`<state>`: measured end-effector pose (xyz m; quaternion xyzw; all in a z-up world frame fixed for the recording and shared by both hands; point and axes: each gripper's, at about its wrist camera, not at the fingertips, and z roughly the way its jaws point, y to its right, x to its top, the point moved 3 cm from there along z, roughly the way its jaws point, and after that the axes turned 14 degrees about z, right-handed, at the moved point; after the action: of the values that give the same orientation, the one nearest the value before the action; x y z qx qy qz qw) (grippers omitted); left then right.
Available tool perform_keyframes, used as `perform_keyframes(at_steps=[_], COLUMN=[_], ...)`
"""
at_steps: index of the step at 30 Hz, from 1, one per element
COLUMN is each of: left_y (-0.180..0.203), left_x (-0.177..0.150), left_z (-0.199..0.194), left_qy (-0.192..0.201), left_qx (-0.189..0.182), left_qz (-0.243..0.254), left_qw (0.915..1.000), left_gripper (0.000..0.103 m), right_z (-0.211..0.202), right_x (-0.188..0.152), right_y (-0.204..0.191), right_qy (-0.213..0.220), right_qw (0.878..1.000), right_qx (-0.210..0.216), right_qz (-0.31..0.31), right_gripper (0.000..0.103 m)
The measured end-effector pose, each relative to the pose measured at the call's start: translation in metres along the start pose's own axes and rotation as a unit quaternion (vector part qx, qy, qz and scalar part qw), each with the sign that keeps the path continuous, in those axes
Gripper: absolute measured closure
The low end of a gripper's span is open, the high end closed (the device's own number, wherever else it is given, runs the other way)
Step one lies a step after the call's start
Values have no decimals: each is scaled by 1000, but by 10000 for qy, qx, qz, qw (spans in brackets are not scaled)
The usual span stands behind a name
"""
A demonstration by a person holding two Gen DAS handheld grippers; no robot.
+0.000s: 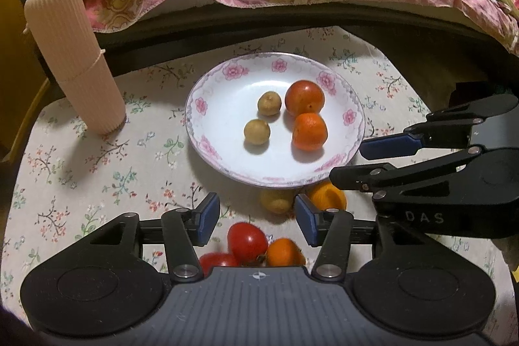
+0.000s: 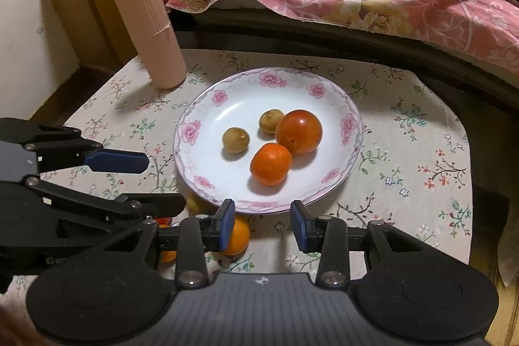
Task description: Organize fruits
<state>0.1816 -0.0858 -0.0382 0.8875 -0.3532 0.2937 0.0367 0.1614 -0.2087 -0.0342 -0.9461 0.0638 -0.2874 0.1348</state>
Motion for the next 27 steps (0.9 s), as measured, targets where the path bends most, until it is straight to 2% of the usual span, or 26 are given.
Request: perform_keyframes(at_steps=[9,17,27], left_y=[-2,-2,3], left_x=[-8,-10,-13], left_z=[-6,-7,-8], left_qy=[-66,-73,-107], left_qx=[30,83,192], left_qz=[34,35,234], left_qw=[10000,9999,9995], left_gripper=[38,37,35], right_z=[-1,-2,-4], right_x=[-5,-6,-13], right_y=[-6,-10,-20], right_qy=[-47,5,189], right_qw=[9999,10000,9979], right_qx=[112,58,-314], right_qz=[-15,-70,-534], right_gripper=[65,65,65])
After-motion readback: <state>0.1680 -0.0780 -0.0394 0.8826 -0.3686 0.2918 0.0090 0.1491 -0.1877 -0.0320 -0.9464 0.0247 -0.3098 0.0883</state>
